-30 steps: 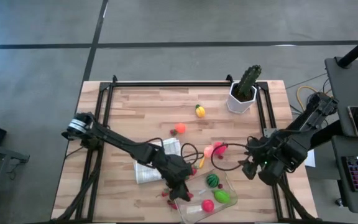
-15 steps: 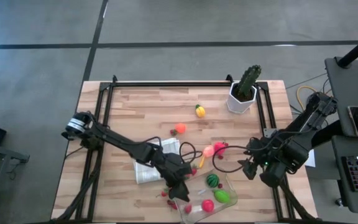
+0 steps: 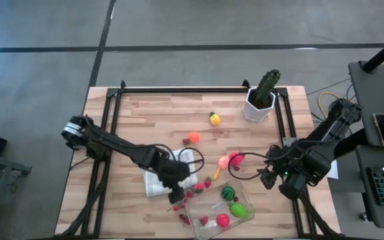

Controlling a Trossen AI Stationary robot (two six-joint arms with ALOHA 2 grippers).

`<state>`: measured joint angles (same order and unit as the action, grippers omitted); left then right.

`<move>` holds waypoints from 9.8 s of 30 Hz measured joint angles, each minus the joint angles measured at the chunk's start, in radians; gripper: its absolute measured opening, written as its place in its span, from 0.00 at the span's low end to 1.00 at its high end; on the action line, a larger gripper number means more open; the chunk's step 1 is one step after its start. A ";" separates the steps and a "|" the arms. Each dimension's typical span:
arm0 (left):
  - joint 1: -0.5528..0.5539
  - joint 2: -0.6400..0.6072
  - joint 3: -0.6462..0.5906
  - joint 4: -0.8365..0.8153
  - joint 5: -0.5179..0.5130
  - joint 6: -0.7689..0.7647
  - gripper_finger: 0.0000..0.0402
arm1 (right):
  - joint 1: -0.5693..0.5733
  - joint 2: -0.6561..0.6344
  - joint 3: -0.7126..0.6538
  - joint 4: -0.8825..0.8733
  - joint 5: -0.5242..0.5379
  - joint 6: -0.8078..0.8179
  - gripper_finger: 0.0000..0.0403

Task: Pick and placing Produce into tupperware
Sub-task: Put the apple into the transparent bin

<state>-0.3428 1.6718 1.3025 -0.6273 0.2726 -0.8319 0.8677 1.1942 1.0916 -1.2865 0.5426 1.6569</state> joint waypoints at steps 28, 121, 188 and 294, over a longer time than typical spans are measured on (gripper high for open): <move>-0.206 0.132 -0.001 0.076 -0.177 0.137 0.44 | 0.003 0.000 -0.017 0.011 -0.030 0.008 0.60; -0.346 -0.053 -0.282 -0.254 -0.539 -0.050 0.38 | -0.458 0.029 -0.274 0.487 -0.124 0.027 0.81; -0.344 -0.515 -0.715 -0.198 -0.731 -0.237 0.38 | -0.709 0.469 -0.080 0.588 -0.359 -0.001 0.73; -0.344 -0.515 -0.702 -0.035 -0.745 -0.237 0.38 | -0.770 0.464 -0.162 0.438 -0.227 -0.405 0.68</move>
<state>-0.6865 1.1564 0.6006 -0.6621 -0.4726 -1.0690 0.0981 1.6585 0.9300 -0.8482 0.3157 1.2518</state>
